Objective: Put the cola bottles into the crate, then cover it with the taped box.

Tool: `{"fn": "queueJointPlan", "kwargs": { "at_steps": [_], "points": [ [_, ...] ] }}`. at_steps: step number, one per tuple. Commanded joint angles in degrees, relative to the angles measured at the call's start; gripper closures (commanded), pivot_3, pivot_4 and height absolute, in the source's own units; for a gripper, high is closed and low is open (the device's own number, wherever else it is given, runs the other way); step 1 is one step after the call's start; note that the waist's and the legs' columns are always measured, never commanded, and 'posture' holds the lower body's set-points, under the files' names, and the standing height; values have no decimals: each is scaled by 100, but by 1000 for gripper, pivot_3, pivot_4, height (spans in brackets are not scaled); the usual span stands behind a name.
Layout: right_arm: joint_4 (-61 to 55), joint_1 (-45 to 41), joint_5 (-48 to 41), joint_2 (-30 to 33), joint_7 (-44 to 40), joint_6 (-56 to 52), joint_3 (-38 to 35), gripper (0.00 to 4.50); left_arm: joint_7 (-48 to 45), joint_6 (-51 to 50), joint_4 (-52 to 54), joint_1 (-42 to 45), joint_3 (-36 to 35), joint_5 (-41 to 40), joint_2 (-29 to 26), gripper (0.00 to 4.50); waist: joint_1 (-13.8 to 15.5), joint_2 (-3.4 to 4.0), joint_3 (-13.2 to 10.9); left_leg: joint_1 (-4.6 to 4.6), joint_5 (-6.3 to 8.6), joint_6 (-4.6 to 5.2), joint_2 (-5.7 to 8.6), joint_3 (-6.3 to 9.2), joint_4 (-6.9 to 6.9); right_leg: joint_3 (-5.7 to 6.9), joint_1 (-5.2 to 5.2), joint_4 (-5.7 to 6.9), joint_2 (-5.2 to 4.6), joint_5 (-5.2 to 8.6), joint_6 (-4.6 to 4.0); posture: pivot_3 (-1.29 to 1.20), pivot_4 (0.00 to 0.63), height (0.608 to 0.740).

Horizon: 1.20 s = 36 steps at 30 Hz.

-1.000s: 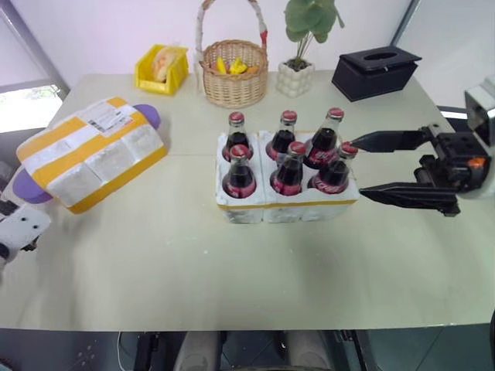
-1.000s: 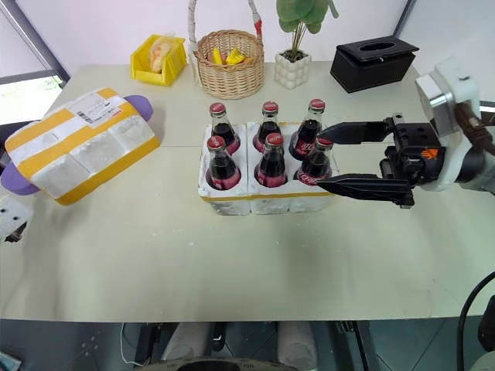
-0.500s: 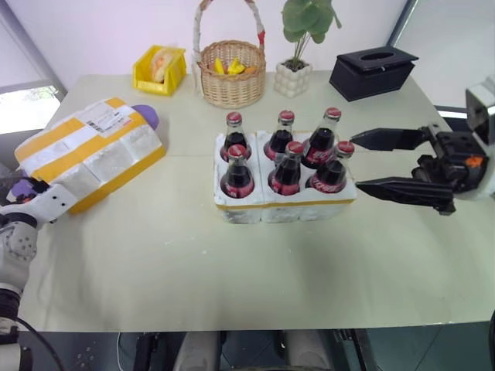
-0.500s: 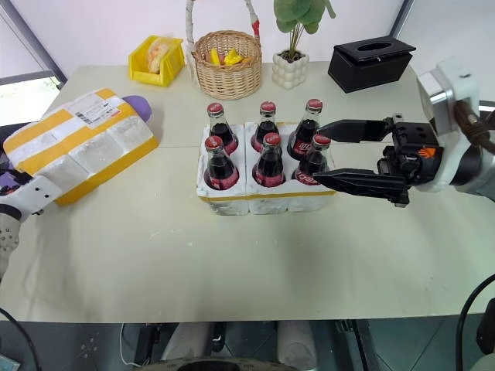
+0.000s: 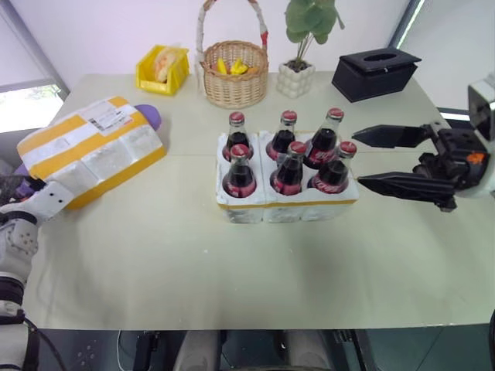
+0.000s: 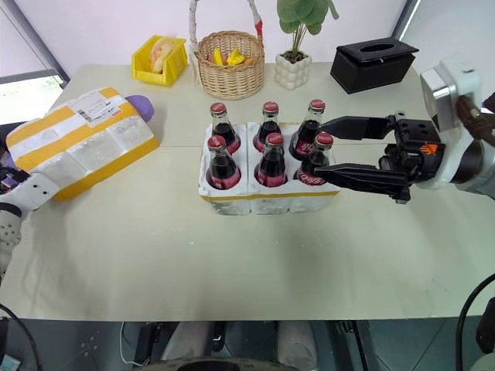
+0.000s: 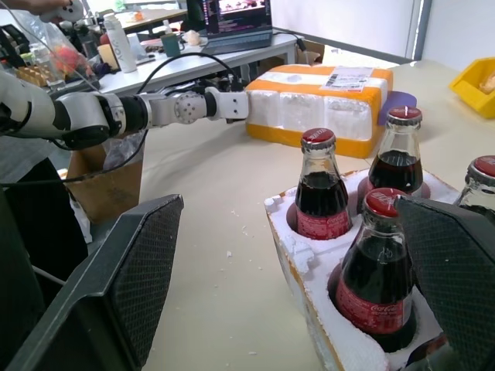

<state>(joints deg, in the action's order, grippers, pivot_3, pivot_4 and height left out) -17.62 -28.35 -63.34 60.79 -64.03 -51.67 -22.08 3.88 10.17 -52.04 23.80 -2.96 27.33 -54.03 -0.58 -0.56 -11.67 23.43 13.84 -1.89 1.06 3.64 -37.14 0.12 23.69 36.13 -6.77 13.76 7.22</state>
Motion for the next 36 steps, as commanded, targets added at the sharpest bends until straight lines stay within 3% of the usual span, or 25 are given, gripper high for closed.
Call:
{"fn": "queueJointPlan", "kwargs": {
  "at_steps": [1, 3, 4, 21, 28, 36],
  "points": [
    [-15, -18, -25, 2, -29, 131, -192, 0, 89, 97, -153, 157, 28, -85, -190, 3331, -1, 0, 0, 0, 0, 0, 0, 0, 0, 0, 0, 0, 0, 0, 0, 0, 150, 738],
    [-16, 17, -16, -11, -30, 152, -200, 0, 93, 125, -223, 209, 57, -89, -225, 4091, -2, 0, 0, 0, 0, 0, 0, 0, 0, 0, 0, 0, 0, 0, 0, 0, 150, 738],
    [-26, 49, -6, -22, -33, 171, -202, 0, 87, 129, -248, 234, 68, -92, -245, 4138, -5, 0, 0, 0, 0, 0, 0, 0, 0, 0, 0, 0, 0, 0, 0, 0, 150, 738],
    [262, 676, 577, 83, -366, 536, -274, 0, -670, 183, 672, 1155, -54, -548, -907, 4139, 12, -9, 2, 0, -1, -1, 1, -1, -2, 0, -2, 0, 0, -1, 2, 0, 150, 738],
    [487, 1261, 1315, 57, -423, 1025, -288, 0, -1793, 272, 2309, 1924, 42, -1093, -656, 4139, 4, -13, 2, 2, -2, -3, 3, -2, -3, 0, -4, 0, 0, -2, 4, 0, 150, 738],
    [319, 1637, 1320, -17, -232, 1009, -649, 0, -3250, -1168, 4644, 2442, 463, -1141, -35, 4139, -33, -13, 1, 1, -4, -3, 2, -2, -7, -1, -7, 2, 3, -2, 5, 0, 150, 738]
  ]
}}
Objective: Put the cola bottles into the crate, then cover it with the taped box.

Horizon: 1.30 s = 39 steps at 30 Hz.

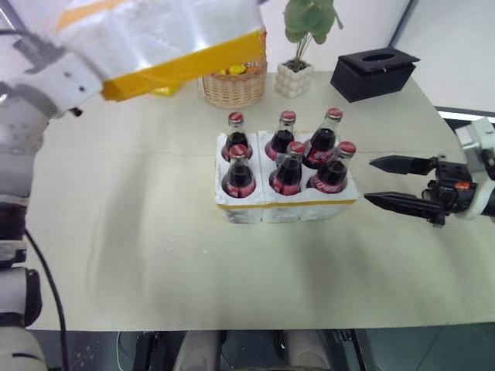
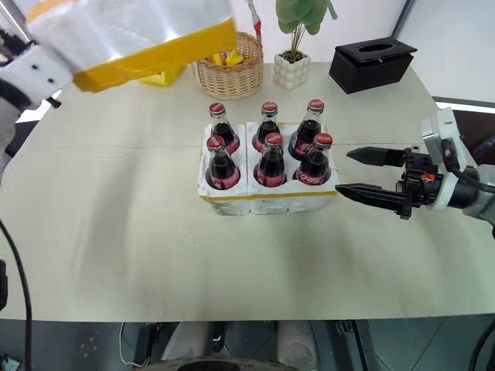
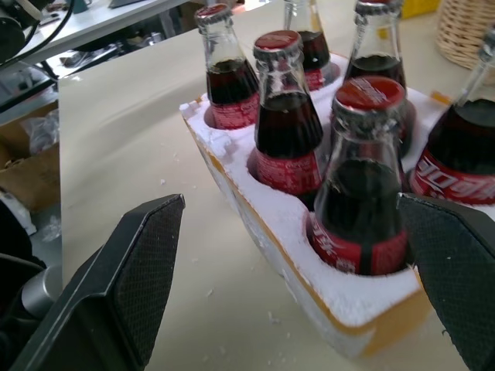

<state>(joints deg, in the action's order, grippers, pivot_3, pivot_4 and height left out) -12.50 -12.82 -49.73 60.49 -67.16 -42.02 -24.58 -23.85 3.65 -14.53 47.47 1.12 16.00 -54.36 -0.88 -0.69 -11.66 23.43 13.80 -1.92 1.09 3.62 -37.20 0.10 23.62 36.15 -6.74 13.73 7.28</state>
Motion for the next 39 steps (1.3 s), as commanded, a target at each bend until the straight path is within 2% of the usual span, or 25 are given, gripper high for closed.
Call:
{"fn": "queueJointPlan", "kwargs": {
  "at_steps": [1, 13, 18, 24, 30, 39],
  "points": [
    [-220, 125, -57, 10, 115, 27, -450, 0, -632, -693, 1177, 29, 94, 16, 20, 4139, -7, 0, 0, 0, 0, 0, 0, 0, 1, -2, 0, 0, 0, 0, 1, 0, 150, 738],
    [-319, 90, -154, -131, 459, -75, -400, 0, -1656, -2103, 3243, -213, 660, 629, 326, 4139, 27, -4, -2, -5, -1, 1, -1, 3, -19, -4, -18, -3, 5, 1, 1, 0, 150, 738],
    [-266, -63, -135, -204, 556, -80, -268, 0, -1788, -2299, 3377, 19, 1003, 906, 677, 4139, 25, -4, -3, -5, -1, 2, 0, 6, -18, -5, -18, -2, 7, 2, 2, 0, 150, 738],
    [-264, -109, -160, -258, 634, -116, -273, 0, -2124, -2523, 3555, -46, 1291, 1256, 819, 4139, 20, -4, -3, -5, -1, 2, 0, 6, -17, -5, -18, -2, 7, 3, 5, 0, 150, 738],
    [-252, 27, -134, -259, 663, -118, -402, 0, -2544, -2342, 3733, 168, 1332, 1797, 470, 4139, 23, -5, -3, -5, -1, 2, 0, 7, -18, -5, -19, -2, 7, 4, 5, 0, 150, 738],
    [-191, 16, -89, -419, 776, -46, -311, 0, -2893, -2443, 4058, 115, 1121, 1742, 450, 4139, 16, -5, -3, -7, -1, 2, 0, 8, -16, -5, -19, -1, 8, 5, 6, 0, 150, 738]
  ]
}}
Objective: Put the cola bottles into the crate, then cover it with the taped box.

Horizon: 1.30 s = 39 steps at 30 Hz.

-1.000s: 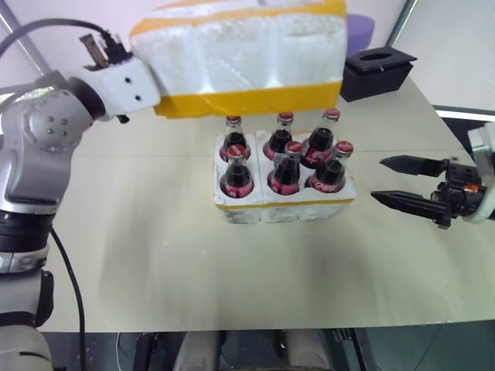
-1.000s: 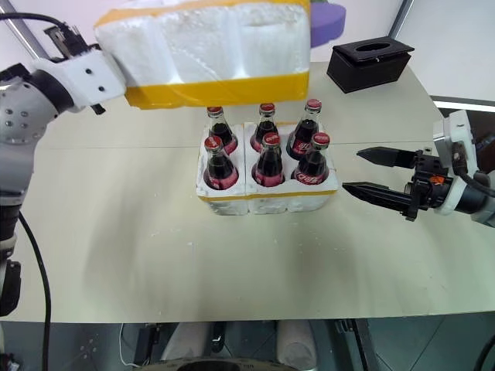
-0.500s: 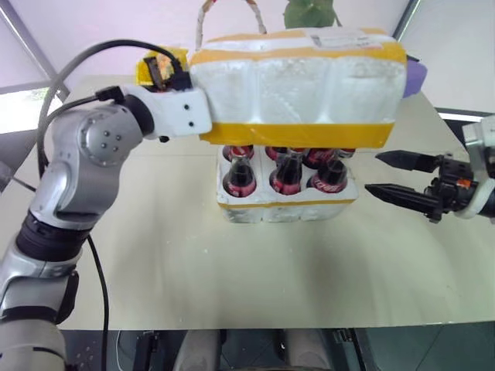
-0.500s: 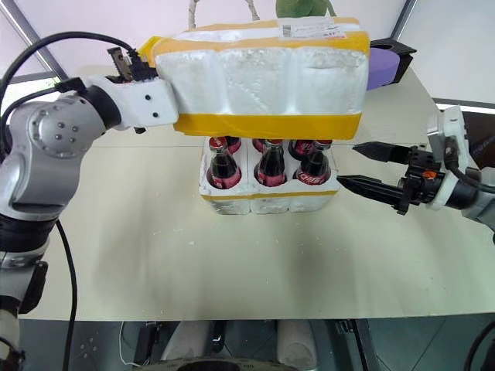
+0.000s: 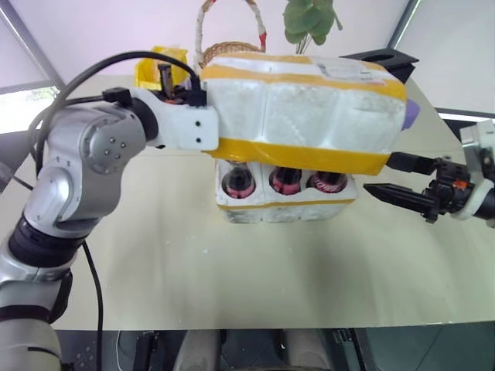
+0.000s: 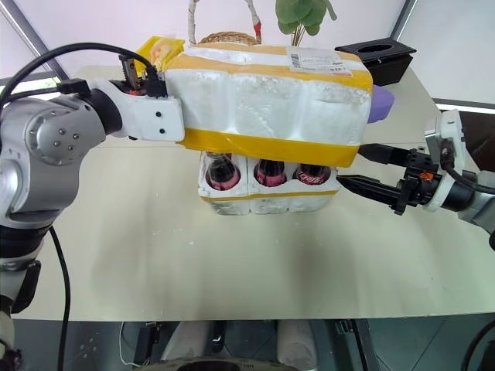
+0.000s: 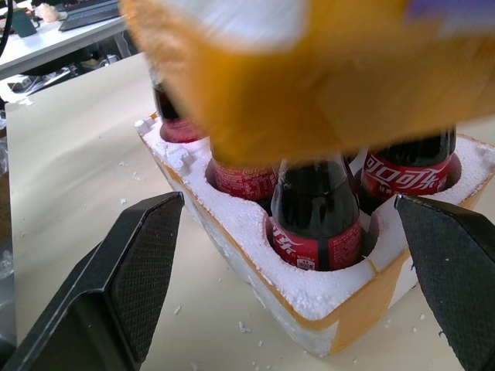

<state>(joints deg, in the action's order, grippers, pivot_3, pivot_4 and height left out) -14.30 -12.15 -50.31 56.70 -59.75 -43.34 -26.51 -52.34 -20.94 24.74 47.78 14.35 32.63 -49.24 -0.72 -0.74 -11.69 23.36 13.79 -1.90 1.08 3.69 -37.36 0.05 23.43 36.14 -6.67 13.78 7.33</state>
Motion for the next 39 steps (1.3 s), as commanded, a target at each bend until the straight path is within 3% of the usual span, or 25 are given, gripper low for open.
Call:
{"fn": "queueJointPlan", "kwargs": {
  "at_steps": [1, 11, 20, 27, 34, 39],
  "points": [
    [0, -50, -21, -47, 29, 92, -116, 0, -75, 12, 150, 93, -207, 88, -66, 4139, 0, 0, 0, 0, 0, 0, 0, 0, 0, 0, 0, 0, 0, 0, 0, 0, 150, 738],
    [383, -244, 140, -53, -26, 209, 40, 0, -149, 604, 139, 232, -138, 513, -392, 4139, -8, 0, 0, -1, 0, 0, 0, -1, 2, 0, 0, 0, 0, 1, 1, 0, 150, 738],
    [635, -341, 325, -131, -86, 336, 162, 0, -203, 918, -15, 430, -170, 679, -322, 4139, -6, 0, 0, 0, 0, 0, 0, -1, 1, -1, 0, 0, 1, 1, 1, 0, 150, 738],
    [714, -311, 397, -199, -67, 396, 163, 0, -677, 567, 210, -146, -258, 474, -274, 4139, -23, 2, 1, -3, 0, 1, 0, -2, 2, -2, -1, 2, 1, 1, 1, 0, 150, 738],
    [751, -4, 560, 102, -446, 453, 36, 0, -715, 440, 171, -181, -303, 469, -133, 4139, 1, 2, 1, -4, 0, 1, 0, 0, -8, -2, -7, 5, 3, 0, 1, 0, 150, 738],
    [771, 28, 423, 362, -669, 325, -210, 0, -670, 934, 135, 46, -184, 593, -288, 4139, -7, 2, 1, -5, 0, 1, 0, 0, -7, -3, -7, 5, 3, 0, 1, 0, 150, 738]
  ]
}}
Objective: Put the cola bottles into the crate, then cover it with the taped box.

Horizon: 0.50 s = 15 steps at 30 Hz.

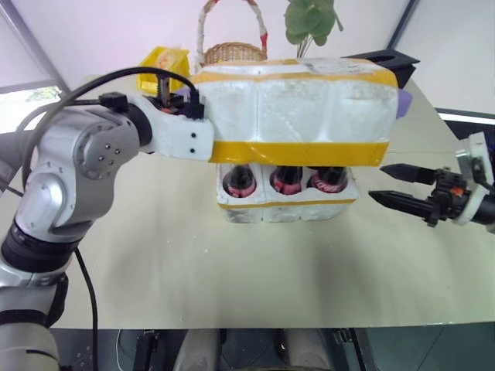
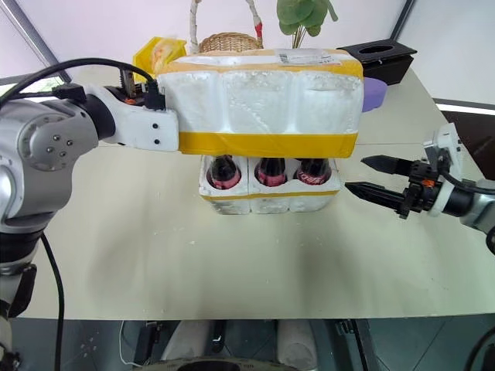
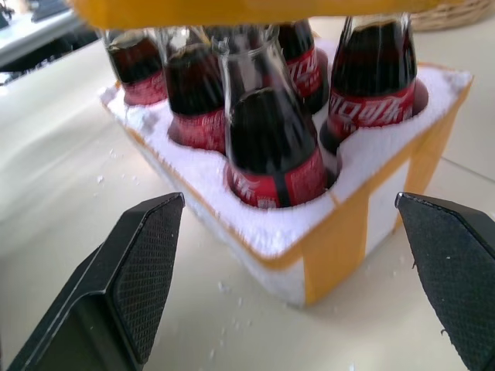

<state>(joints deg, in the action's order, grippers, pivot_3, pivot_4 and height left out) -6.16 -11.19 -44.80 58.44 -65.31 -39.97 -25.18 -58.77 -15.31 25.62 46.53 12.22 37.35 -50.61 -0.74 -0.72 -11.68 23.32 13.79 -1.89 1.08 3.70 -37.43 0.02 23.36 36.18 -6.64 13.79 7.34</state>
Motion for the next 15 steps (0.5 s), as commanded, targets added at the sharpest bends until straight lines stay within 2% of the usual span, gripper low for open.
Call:
{"fn": "queueJointPlan", "kwargs": {
  "at_steps": [1, 5, 13, 15],
  "points": [
    [-38, -96, -132, 188, -113, -17, -349, 0, 8, 526, 7, 215, 48, 192, -218, 4139, -12, 0, 0, -1, 0, 0, 0, 0, 0, 0, 0, 0, 0, 0, 0, 0, 150, 738],
    [-14, -186, -119, 179, -98, -21, -312, 0, -81, 748, -27, 180, 48, 220, -304, 4139, -17, 1, 0, -5, 0, 0, -1, -1, 2, 0, -1, 1, 0, 0, 0, 0, 150, 738],
    [113, -340, -59, 148, -141, 14, -205, 0, -143, 711, 1, 228, -53, 160, -149, 207, -3, -2, -1, 1, 0, 0, 0, -1, 0, -1, 0, -1, 0, 0, 0, 0, 150, 738],
    [167, -386, -32, 126, -147, 36, -167, 0, -122, 726, -36, 305, -92, 107, -104, 38, -2, -2, -1, 1, 0, 0, 0, -1, 0, 0, 0, -1, 0, 0, 0, 0, 150, 738]
  ]
}}
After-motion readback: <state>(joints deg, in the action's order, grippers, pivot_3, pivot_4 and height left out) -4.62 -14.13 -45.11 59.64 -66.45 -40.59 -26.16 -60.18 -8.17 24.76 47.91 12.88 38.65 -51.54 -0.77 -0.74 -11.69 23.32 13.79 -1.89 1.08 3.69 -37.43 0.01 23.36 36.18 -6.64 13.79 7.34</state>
